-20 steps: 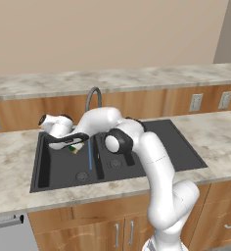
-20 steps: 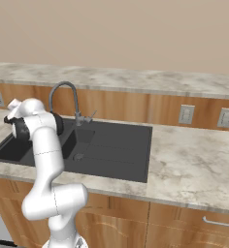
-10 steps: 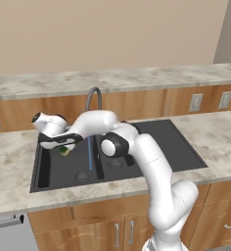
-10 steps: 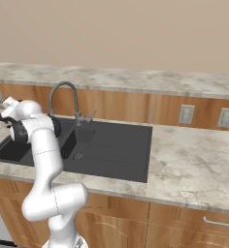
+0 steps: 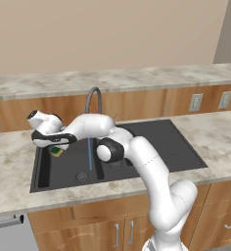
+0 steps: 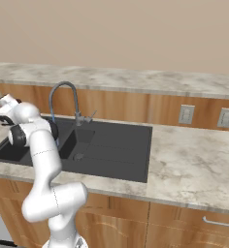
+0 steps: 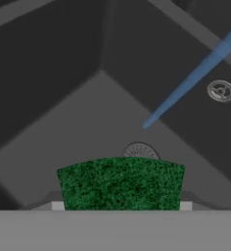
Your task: Soak the sponge with water for a few seconds and then drop it inside the sink.
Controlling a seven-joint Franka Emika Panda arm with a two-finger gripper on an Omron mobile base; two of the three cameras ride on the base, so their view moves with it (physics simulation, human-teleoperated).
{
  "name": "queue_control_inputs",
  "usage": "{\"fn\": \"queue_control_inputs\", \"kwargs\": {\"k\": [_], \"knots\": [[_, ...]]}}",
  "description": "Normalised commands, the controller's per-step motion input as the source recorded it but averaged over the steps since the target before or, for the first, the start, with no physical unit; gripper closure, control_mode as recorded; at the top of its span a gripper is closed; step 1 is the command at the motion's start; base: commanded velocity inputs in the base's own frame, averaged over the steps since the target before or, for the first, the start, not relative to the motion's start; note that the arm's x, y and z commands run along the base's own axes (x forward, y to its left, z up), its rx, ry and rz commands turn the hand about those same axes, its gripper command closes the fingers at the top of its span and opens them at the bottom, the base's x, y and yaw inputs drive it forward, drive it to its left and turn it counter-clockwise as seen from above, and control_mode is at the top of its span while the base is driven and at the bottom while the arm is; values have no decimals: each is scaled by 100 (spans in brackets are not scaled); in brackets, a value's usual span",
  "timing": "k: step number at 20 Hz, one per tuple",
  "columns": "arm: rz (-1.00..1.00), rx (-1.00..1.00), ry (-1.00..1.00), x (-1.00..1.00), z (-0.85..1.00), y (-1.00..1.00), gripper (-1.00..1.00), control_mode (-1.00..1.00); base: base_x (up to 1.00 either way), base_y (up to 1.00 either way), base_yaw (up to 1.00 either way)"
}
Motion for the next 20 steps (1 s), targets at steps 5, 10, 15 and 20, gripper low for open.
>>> {"fn": "queue_control_inputs", "kwargs": {"k": [5, 10, 15, 20], "knots": [[15, 0, 15, 8, -2, 0, 100, -100, 0, 0, 0], [7, 0, 0, 7, -10, 0, 100, -100, 0, 0, 0], [0, 0, -11, 10, -43, 0, 100, -100, 0, 0, 0], [0, 14, -2, 7, -18, 0, 100, -100, 0, 0, 0]]}}
